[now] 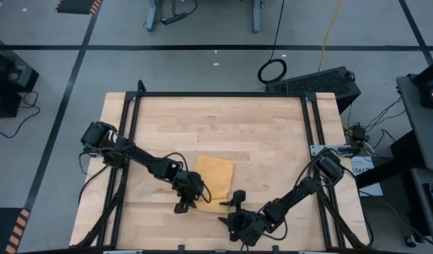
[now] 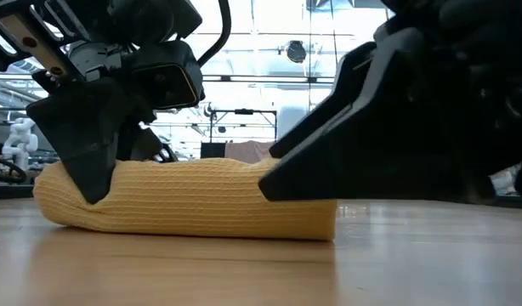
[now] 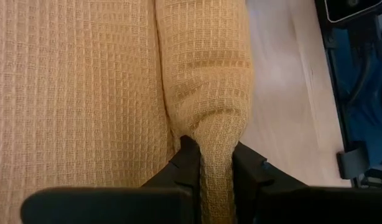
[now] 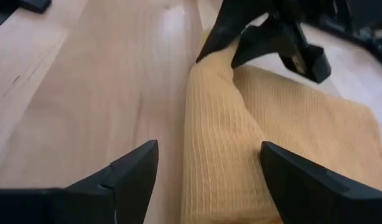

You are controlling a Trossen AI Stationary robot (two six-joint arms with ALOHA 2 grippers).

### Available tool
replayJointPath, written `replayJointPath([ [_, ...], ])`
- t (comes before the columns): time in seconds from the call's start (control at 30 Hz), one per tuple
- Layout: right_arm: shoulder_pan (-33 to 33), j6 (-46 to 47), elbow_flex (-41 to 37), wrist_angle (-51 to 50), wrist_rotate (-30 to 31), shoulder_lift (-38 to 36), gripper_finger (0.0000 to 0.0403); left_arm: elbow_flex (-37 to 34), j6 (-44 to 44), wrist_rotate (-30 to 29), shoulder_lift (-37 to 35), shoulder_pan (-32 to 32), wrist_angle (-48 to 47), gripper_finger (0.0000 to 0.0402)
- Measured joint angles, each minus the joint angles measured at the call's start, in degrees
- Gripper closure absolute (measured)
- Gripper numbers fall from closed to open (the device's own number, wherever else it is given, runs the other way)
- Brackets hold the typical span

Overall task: Roll towel
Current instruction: Roll the yellow towel

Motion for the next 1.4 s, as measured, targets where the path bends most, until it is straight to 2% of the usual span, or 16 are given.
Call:
replayJointPath([
  [0.13,-0.7,3.7,0.0,-1.2,-0.4,0.0,0.0129,-0.6,-0.4,0.1,0.0,0.1,0.7,0.0348],
  [0.3,-1.7,8.3,0.0,-4.7,-3.8,0.0,0.0139,-0.7,-1.5,0.1,0.0,0.1,1.3,0.0348],
  [0.57,-2.8,13.4,0.1,-7.5,-6.9,-0.1,0.0201,-0.7,-1.6,-1.6,0.0,0.1,2.0,0.0341],
  [0.73,-3.4,17.7,0.2,-10.0,-10.4,-0.4,0.0252,-0.7,-3.0,-5.0,-0.1,-0.2,2.0,0.0313],
  [0.87,-3.3,20.3,0.2,-10.4,-10.9,-0.4,0.0278,-0.7,-3.0,-6.0,-0.5,-0.2,1.8,0.0278],
  [1.1,-3.3,23.6,0.2,-10.4,-11.1,-0.3,0.0309,-0.7,-0.4,-7.6,-8.5,-0.2,-1.4,0.0214],
  [1.27,-3.3,24.8,0.2,-10.5,-10.2,-0.2,0.0319,-0.7,5.6,-17.2,-15.7,-3.3,-7.4,0.0195],
  [1.4,-3.6,27.3,0.1,-10.6,-10.2,-0.2,0.0319,-1.8,9.2,-24.4,-16.4,-9.4,-8.0,0.0193],
])
